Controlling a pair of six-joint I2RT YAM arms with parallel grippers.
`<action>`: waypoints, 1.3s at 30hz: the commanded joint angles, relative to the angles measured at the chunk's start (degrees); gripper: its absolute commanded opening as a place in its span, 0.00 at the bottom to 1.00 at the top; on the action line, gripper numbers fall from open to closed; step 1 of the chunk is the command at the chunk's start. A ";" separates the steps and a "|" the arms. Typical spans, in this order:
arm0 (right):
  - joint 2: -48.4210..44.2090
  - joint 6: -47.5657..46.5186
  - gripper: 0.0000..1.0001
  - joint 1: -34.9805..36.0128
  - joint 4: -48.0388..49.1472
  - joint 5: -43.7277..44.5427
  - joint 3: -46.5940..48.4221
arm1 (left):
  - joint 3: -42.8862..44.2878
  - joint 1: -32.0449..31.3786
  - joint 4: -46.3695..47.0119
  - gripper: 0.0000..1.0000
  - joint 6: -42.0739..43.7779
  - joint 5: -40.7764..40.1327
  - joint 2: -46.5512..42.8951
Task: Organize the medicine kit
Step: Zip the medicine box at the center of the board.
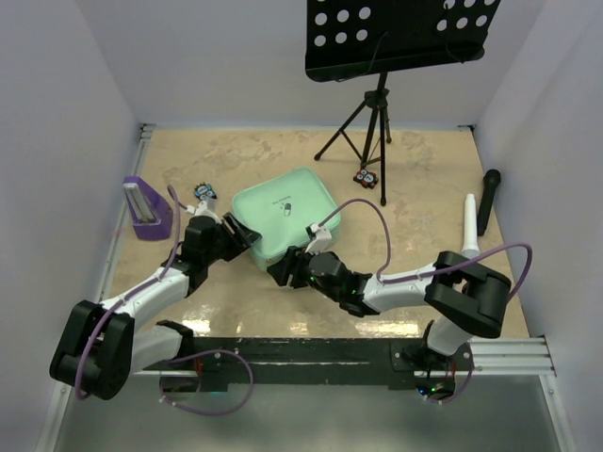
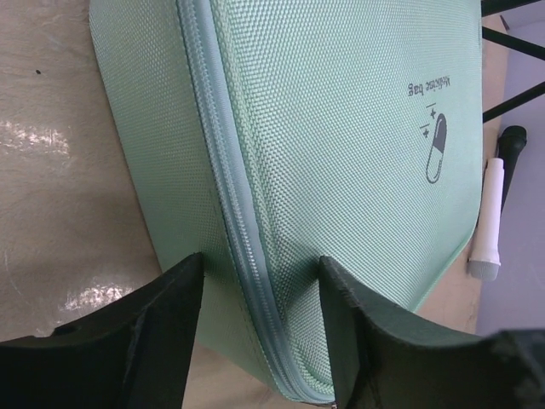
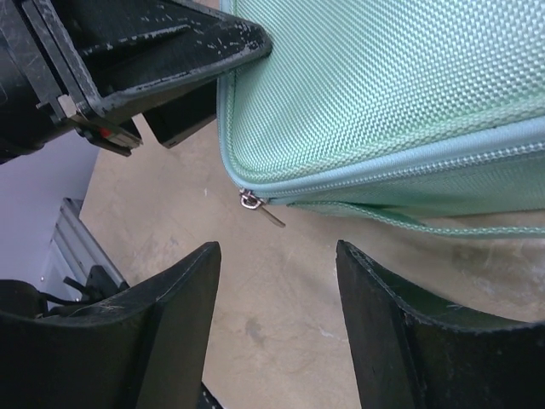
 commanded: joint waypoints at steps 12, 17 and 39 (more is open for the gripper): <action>-4.50 -1.96 0.59 0.70 -1.15 3.12 4.11 | -0.50 -0.33 -4.36 0.66 3.83 -0.79 -8.72; -16.04 -3.63 0.48 0.70 -11.35 6.37 2.51 | -3.22 -0.50 -5.43 0.67 5.07 0.25 -19.18; -0.24 -10.49 0.00 -8.26 -22.26 9.02 14.65 | -16.41 -12.11 8.74 0.08 4.45 -4.66 -25.00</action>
